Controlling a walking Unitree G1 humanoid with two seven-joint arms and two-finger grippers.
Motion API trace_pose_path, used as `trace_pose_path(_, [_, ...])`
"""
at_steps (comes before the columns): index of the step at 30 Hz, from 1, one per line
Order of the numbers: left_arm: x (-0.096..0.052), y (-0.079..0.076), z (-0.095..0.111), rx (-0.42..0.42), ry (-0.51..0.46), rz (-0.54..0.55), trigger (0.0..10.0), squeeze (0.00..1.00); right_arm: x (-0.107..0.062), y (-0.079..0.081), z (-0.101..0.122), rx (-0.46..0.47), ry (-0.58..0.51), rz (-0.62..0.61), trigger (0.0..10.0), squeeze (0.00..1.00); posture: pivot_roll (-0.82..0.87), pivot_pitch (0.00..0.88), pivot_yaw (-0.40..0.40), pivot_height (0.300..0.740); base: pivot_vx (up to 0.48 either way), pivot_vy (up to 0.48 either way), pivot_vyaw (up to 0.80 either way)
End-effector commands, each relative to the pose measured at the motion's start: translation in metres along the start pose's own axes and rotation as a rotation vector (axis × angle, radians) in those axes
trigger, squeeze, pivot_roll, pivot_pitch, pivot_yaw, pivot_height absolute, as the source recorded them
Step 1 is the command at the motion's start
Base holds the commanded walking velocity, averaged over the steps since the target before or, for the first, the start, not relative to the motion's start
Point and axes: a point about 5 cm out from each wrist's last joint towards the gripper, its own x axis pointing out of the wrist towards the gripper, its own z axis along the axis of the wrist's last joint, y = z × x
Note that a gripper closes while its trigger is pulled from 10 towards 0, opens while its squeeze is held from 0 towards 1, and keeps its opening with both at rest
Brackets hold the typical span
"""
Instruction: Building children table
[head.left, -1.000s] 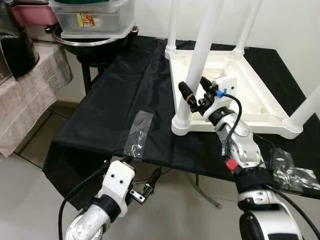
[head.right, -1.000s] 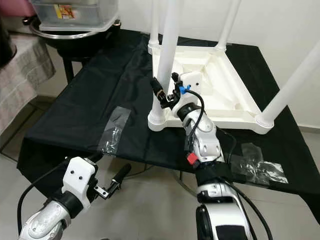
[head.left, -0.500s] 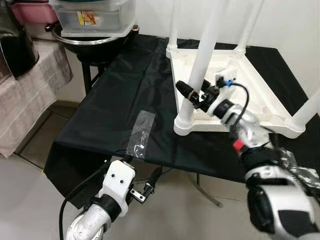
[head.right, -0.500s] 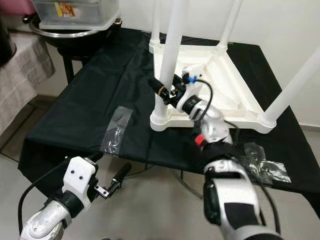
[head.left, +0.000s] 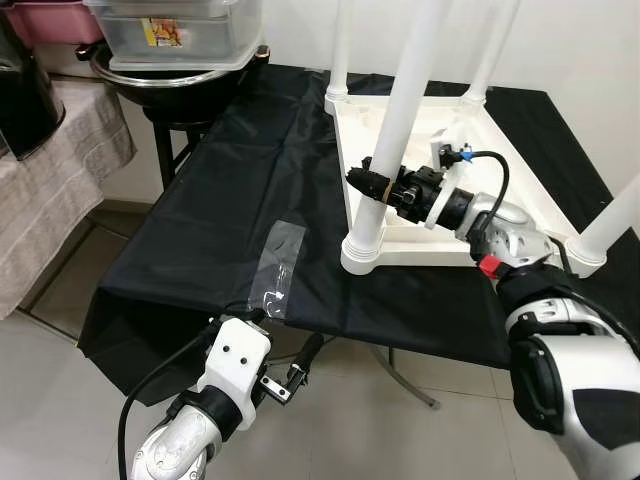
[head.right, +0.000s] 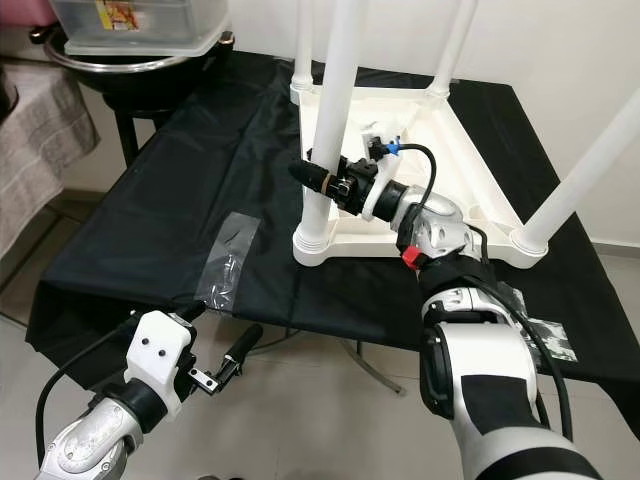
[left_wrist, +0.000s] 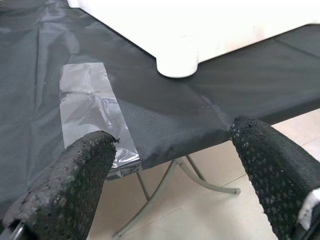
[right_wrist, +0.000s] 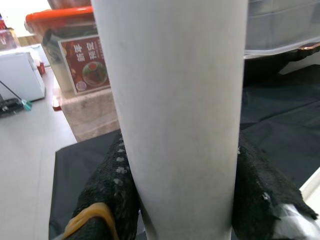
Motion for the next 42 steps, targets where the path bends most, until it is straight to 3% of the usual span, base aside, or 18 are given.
trace_pose_path(1, [-0.001,-0.003,-0.005,0.006,0.024,-0.002,10.0,0.00,0.004,-0.002,-0.005,-0.008,0.030,-0.063,0.0,0.00,0.11,0.121,-0.074,0.740,0.000,0.000,0.00])
trace_pose_path(5, [-0.001,-0.003,-0.006,0.003,0.028,-0.004,10.0,0.00,0.010,-0.012,-0.005,-0.162,0.061,-0.398,0.0,0.00,0.10,0.113,-0.070,0.740,0.000,0.000,0.00])
trace_pose_path(6, [-0.001,-0.003,-0.006,0.003,0.028,-0.004,10.0,0.00,0.010,-0.012,-0.005,-0.162,0.061,-0.398,0.0,0.00,0.10,0.113,-0.070,0.740,0.000,0.000,0.00])
trace_pose_path(8, [-0.001,-0.004,-0.006,0.004,0.028,-0.011,10.0,0.00,0.010,-0.015,-0.011,-0.173,0.056,-0.617,0.0,0.00,0.10,0.113,-0.070,0.740,0.000,0.000,0.00])
trace_pose_path(9, [-0.001,-0.004,-0.006,0.004,0.028,-0.011,10.0,0.00,0.010,-0.015,-0.011,-0.173,0.056,-0.617,0.0,0.00,0.10,0.113,-0.070,0.740,0.000,0.000,0.00])
trace_pose_path(10, [-0.001,-0.004,-0.007,0.004,0.028,-0.015,10.0,0.00,0.008,-0.017,-0.014,-0.178,0.052,-0.739,0.0,0.00,0.09,0.108,-0.070,0.740,0.000,0.000,0.00])
trace_pose_path(14, [0.001,-0.004,-0.007,0.004,0.026,-0.023,10.0,0.00,0.008,0.001,-0.030,-0.122,-0.016,-1.015,0.0,0.00,0.09,0.103,-0.068,0.740,0.000,0.000,0.00])
trace_pose_path(18, [0.002,-0.004,-0.008,0.004,0.027,-0.026,10.0,0.00,0.013,0.020,-0.037,-0.012,-0.076,-1.151,0.0,0.00,0.09,0.100,-0.069,0.740,0.000,0.000,0.00])
trace_pose_path(24, [0.003,-0.004,-0.008,0.004,0.024,-0.027,10.0,0.00,0.018,0.032,-0.033,0.037,-0.111,-1.233,0.0,0.00,0.09,0.102,-0.072,0.740,0.000,0.000,0.00])
trace_pose_path(25, [0.004,-0.005,-0.008,0.004,0.024,-0.030,10.0,0.00,0.021,0.037,-0.028,0.037,-0.135,-1.232,10.0,0.00,0.08,0.101,-0.073,0.740,0.000,0.000,0.00])
trace_pose_path(29, [0.005,-0.005,-0.008,0.001,0.023,-0.032,10.0,0.00,0.025,0.046,-0.018,0.003,-0.195,-1.184,10.0,0.00,0.08,0.101,-0.073,0.740,0.000,0.000,0.00])
trace_pose_path(30, [0.005,-0.005,-0.009,0.001,0.022,-0.033,10.0,0.00,0.026,0.047,-0.016,-0.027,-0.221,-1.152,10.0,1.00,0.08,0.102,-0.072,0.740,0.000,0.000,0.00])
trace_pose_path(33, [0.006,-0.005,-0.009,0.002,0.022,-0.034,10.0,0.00,0.024,0.047,-0.016,-0.041,-0.226,-1.135,10.0,1.00,0.08,0.102,-0.072,0.740,0.000,0.000,0.00])
trace_pose_path(34, [0.006,-0.006,-0.009,0.003,0.022,-0.037,10.0,0.00,0.022,0.043,-0.018,-0.086,-0.238,-1.011,10.0,0.00,0.09,0.103,-0.076,0.740,0.000,0.000,0.00])
trace_pose_path(38, [0.007,-0.005,-0.009,0.003,0.020,-0.036,10.0,0.00,0.017,0.037,-0.017,-0.159,-0.242,-0.909,10.0,0.00,0.08,0.104,-0.073,0.740,0.000,0.000,0.00])
trace_pose_path(40, [0.008,-0.005,-0.006,0.003,0.005,-0.026,10.0,0.00,0.011,0.033,-0.016,-0.167,-0.230,-0.673,10.0,0.00,0.09,0.105,-0.074,0.740,0.000,0.000,0.00])
trace_pose_path(41, [0.008,-0.005,-0.006,0.003,0.005,-0.026,10.0,0.00,0.011,0.033,-0.016,-0.167,-0.230,-0.673,10.0,0.00,0.09,0.105,-0.074,0.740,0.000,0.000,0.00])
trace_pose_path(42, [0.008,-0.006,-0.004,-0.006,-0.002,-0.020,10.0,0.00,0.009,0.031,-0.018,-0.146,-0.195,-0.555,10.0,0.00,0.08,0.105,-0.072,0.740,0.000,0.000,0.00])
